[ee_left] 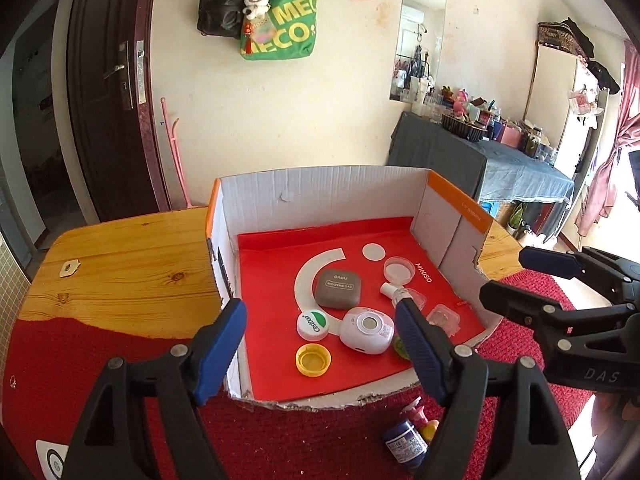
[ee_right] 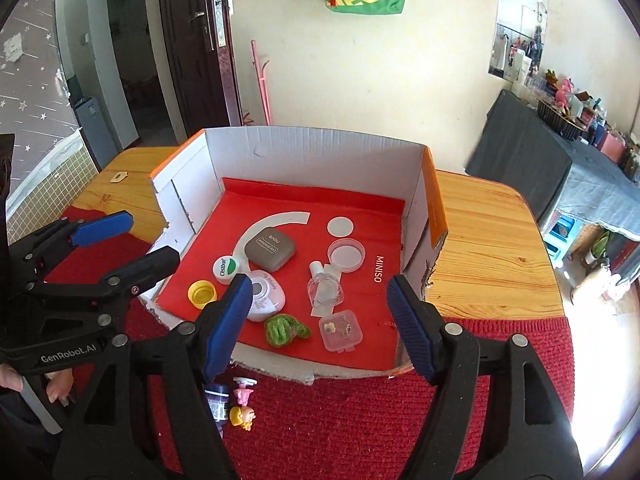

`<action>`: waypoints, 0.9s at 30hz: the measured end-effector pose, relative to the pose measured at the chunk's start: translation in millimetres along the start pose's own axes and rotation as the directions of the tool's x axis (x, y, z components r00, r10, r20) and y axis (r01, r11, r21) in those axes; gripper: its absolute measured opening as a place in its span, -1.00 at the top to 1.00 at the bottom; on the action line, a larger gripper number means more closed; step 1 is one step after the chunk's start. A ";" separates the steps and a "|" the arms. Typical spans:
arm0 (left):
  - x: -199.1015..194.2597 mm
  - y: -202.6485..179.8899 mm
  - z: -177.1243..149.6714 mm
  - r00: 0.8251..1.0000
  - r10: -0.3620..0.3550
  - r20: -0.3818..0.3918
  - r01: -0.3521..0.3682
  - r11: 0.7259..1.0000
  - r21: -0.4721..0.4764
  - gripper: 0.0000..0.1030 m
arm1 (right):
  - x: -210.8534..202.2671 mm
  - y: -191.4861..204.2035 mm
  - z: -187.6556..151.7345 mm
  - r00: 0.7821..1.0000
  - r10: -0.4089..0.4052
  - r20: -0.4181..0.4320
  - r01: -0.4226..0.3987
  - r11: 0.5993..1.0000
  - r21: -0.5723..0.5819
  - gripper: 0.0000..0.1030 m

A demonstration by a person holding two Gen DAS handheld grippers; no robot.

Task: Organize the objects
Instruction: 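Withdraw both open tools from the cardboard box back over the mat, then grasp the blue bottle with the left tool while the right tool grasps the yellow-pink figurine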

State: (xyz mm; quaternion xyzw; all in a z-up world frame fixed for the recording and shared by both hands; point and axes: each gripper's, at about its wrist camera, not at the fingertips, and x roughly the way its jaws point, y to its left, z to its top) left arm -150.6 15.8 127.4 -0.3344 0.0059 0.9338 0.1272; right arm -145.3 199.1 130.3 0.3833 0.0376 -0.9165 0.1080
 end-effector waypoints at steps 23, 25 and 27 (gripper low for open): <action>-4.6 -5.4 -104.1 0.999 0.025 -0.033 -0.028 0.995 -0.096 -0.78 | -1.0 -2.9 -102.6 0.996 -0.018 0.089 0.015 0.999 0.035 -0.64; -1.5 -3.1 -107.2 0.999 0.024 -0.045 -0.029 0.994 -0.106 -0.78 | 4.9 -3.5 -107.4 0.997 -0.021 0.077 0.018 0.999 0.034 -0.64; 1.2 -1.3 -109.3 0.998 0.027 -0.055 -0.033 0.993 -0.111 -0.78 | 9.5 -4.1 -111.5 0.998 -0.015 0.065 0.013 0.999 0.039 -0.64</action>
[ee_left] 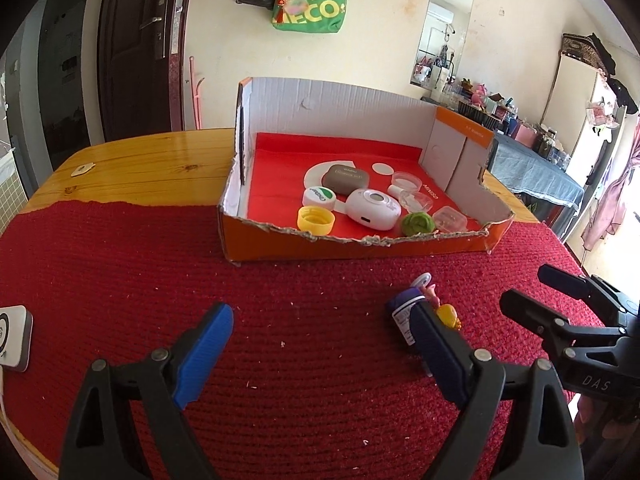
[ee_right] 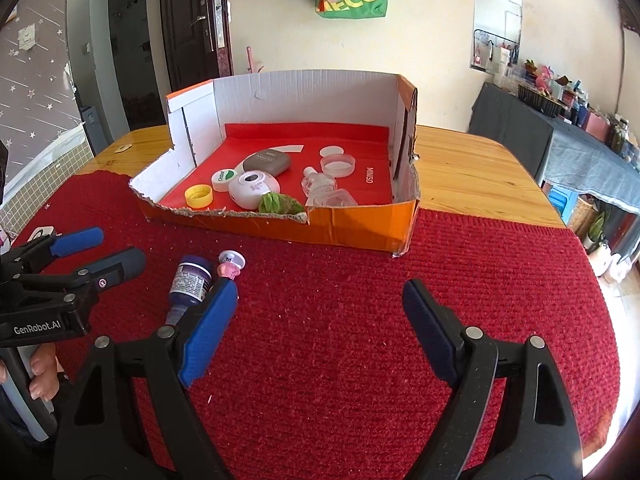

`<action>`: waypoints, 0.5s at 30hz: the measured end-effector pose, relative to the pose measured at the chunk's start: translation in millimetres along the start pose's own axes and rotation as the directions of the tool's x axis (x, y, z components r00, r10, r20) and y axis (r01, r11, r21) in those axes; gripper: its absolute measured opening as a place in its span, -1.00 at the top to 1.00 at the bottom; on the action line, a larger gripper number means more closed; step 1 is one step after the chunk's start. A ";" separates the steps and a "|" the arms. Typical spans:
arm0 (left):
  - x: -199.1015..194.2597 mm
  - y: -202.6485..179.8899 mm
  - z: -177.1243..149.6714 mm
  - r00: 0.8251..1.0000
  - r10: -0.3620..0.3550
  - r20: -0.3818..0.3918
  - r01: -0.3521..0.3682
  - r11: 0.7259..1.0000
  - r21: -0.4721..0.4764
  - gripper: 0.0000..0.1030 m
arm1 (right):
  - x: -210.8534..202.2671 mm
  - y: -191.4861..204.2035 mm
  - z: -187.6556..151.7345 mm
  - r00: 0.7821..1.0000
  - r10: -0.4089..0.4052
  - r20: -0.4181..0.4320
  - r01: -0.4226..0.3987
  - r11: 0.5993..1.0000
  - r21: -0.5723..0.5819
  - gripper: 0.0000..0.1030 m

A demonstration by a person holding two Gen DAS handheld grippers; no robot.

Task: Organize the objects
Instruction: 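Grasp the blue bottle with the left tool while the right tool grasps the yellow-pink figurine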

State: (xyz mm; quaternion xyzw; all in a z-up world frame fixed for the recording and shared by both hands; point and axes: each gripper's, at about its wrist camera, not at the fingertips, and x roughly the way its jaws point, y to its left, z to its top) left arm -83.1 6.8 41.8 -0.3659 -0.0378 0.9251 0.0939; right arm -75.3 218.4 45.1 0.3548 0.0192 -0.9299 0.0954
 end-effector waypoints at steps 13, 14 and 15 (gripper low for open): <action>5.7 -15.4 -5.1 0.995 -0.077 -0.063 0.077 0.997 -0.007 -0.84 | 8.2 -13.1 -8.8 1.000 -0.001 -0.028 0.002 0.999 0.037 -0.64; 7.1 -19.8 -6.2 0.994 -0.084 -0.071 0.084 0.996 0.000 -0.84 | 8.4 -15.6 -9.3 1.000 -0.004 -0.028 0.005 0.999 0.041 -0.64; 8.9 -24.4 -7.2 0.993 -0.086 -0.078 0.087 0.996 0.012 -0.84 | 8.3 -18.4 -9.8 1.000 -0.008 -0.028 0.009 0.999 0.046 -0.64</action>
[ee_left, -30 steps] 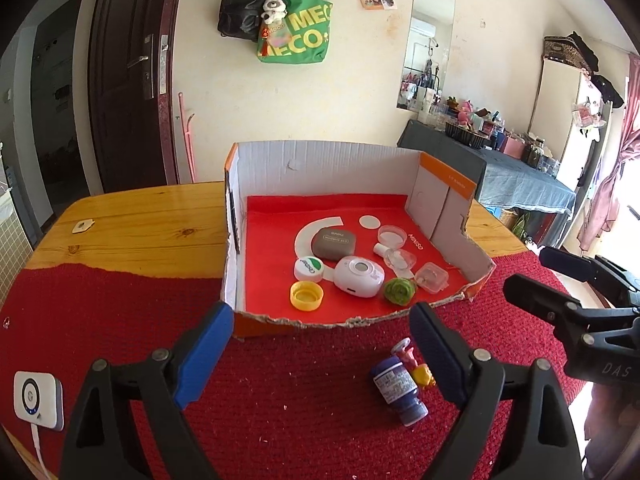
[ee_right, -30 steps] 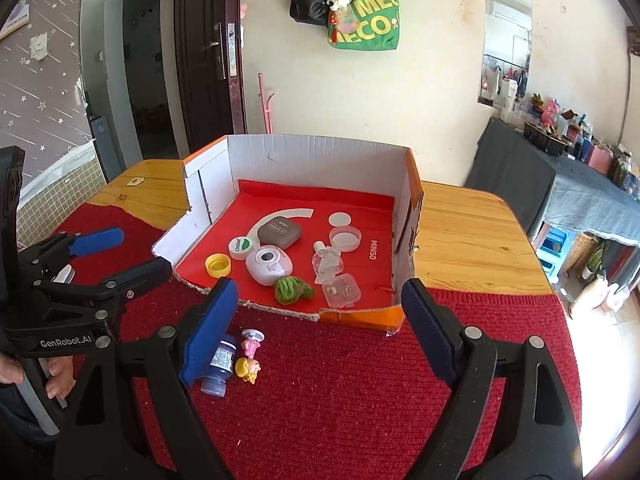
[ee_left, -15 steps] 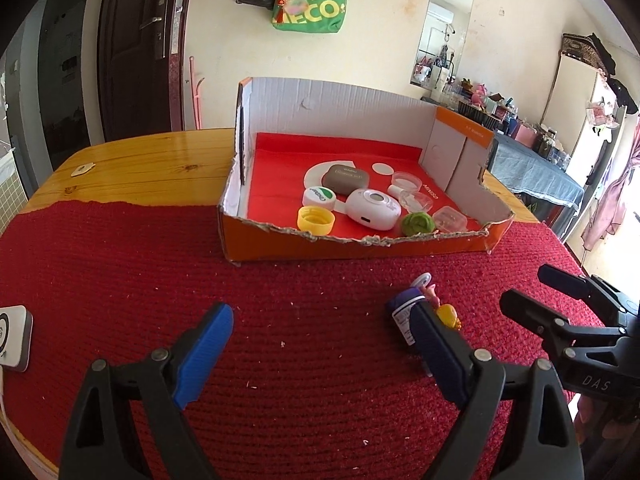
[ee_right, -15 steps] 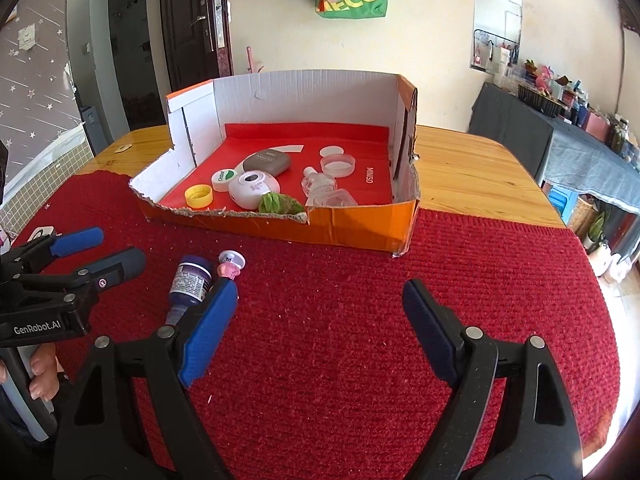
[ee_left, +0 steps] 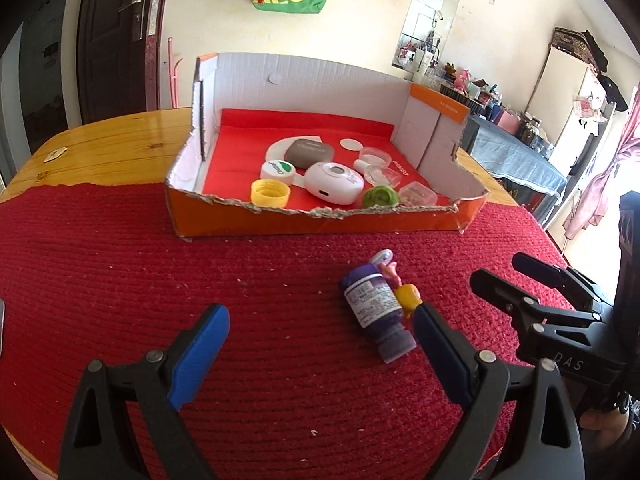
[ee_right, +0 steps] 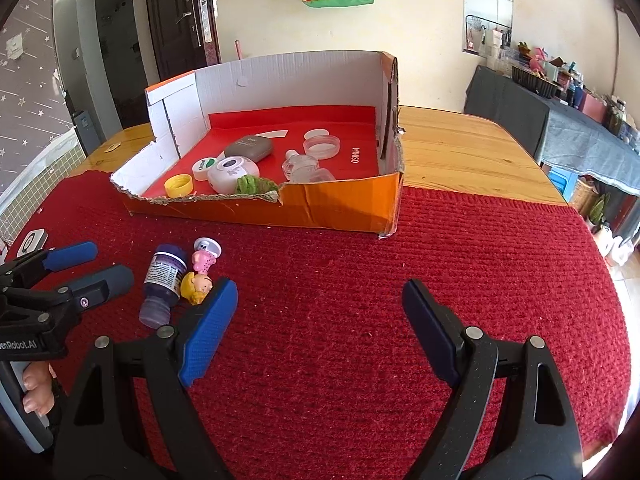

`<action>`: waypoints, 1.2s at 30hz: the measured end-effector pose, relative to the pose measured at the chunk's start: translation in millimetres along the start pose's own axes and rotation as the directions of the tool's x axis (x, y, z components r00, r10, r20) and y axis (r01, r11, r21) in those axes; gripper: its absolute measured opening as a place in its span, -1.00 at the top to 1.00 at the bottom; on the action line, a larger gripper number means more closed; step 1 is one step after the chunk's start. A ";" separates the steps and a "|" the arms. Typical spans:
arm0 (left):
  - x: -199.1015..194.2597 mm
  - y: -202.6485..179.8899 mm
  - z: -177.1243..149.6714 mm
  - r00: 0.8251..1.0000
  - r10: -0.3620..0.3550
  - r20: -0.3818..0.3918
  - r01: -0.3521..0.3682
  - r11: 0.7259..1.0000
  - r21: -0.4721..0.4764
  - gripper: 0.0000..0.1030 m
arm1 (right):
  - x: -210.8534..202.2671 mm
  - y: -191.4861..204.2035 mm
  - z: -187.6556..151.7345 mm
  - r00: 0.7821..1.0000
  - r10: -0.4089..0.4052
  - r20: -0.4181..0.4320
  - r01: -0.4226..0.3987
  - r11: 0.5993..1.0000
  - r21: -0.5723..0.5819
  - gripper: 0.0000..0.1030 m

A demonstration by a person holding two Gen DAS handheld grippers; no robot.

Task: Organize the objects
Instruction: 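Grasp the blue bottle with the left tool while the right tool grasps the yellow-pink figurine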

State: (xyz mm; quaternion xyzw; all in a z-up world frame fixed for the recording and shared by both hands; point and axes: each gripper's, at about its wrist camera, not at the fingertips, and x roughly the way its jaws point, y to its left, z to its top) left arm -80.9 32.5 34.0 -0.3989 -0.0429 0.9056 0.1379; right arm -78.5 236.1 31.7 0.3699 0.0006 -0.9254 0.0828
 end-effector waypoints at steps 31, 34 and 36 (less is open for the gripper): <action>12.1 41.4 5.8 0.989 0.146 -0.025 -0.145 0.988 0.044 -0.82 | 22.1 27.9 6.7 0.984 0.161 -0.070 -0.164 0.986 -0.029 -0.64; 13.3 42.2 8.7 0.992 0.127 -0.024 -0.126 0.990 0.058 -0.74 | 26.9 36.1 7.3 0.983 0.157 -0.092 -0.163 0.985 -0.057 -0.64; 14.0 42.4 9.9 0.993 0.119 -0.026 -0.117 0.991 0.067 -0.69 | 29.4 42.6 7.3 0.982 0.155 -0.104 -0.164 0.983 -0.078 -0.64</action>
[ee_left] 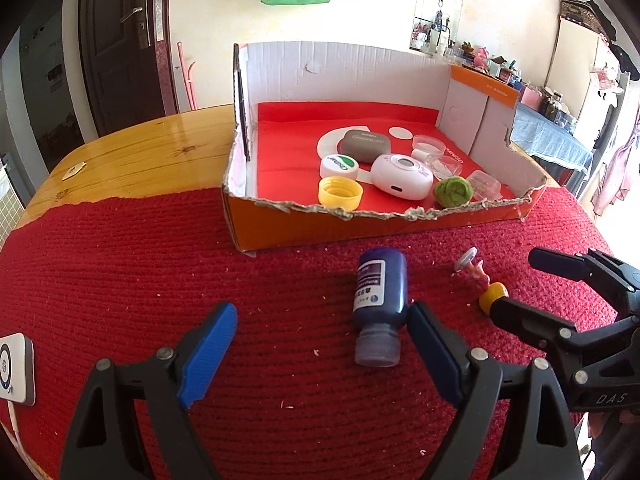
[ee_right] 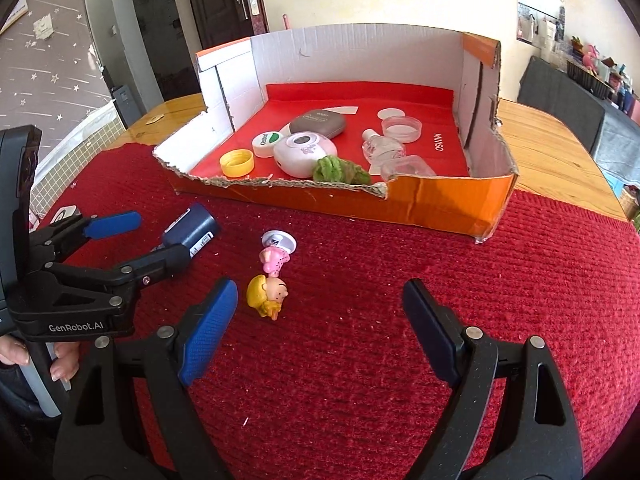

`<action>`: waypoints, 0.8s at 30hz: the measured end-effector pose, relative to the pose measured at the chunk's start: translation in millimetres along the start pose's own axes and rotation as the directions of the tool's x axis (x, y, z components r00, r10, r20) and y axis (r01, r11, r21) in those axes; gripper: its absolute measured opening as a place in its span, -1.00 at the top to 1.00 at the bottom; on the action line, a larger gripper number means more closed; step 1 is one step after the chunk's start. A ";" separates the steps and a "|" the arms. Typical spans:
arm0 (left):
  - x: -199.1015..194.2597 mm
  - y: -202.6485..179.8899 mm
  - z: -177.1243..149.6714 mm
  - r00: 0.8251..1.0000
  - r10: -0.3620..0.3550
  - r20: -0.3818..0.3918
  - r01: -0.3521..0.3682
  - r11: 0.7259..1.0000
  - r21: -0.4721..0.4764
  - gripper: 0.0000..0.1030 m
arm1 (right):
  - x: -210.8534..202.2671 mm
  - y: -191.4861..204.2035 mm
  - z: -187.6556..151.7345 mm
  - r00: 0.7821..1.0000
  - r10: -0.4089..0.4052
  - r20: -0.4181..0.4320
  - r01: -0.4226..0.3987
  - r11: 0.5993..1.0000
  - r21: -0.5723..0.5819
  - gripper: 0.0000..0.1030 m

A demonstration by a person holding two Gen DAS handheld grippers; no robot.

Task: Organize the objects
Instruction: 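Grasp the blue bottle with the left tool while the right tool grasps the yellow-pink figurine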

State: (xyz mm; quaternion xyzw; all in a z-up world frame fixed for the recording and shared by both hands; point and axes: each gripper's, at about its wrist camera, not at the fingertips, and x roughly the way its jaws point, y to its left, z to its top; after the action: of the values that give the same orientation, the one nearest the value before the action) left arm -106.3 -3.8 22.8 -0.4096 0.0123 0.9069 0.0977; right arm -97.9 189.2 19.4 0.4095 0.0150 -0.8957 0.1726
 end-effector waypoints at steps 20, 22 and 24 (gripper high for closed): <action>7.7 -10.7 5.8 0.993 -0.120 -0.018 0.120 0.991 0.061 0.15 | 20.5 22.8 8.2 0.997 -0.062 -0.037 0.057 0.992 -0.112 -0.08; 7.1 -12.2 4.9 0.991 -0.130 -0.016 0.130 0.989 0.067 0.29 | 20.8 25.6 7.6 0.998 -0.057 -0.035 0.052 0.991 -0.127 0.06; 6.7 -12.0 4.4 0.990 -0.139 -0.017 0.140 0.988 0.063 0.44 | 19.8 29.0 6.8 0.999 -0.032 -0.032 0.027 0.990 -0.141 0.44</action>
State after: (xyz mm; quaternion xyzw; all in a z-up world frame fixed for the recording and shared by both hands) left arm -111.6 9.5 21.4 -0.4118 0.0133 0.8944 0.1738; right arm -105.5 154.9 12.7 0.4114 0.0868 -0.8878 0.1874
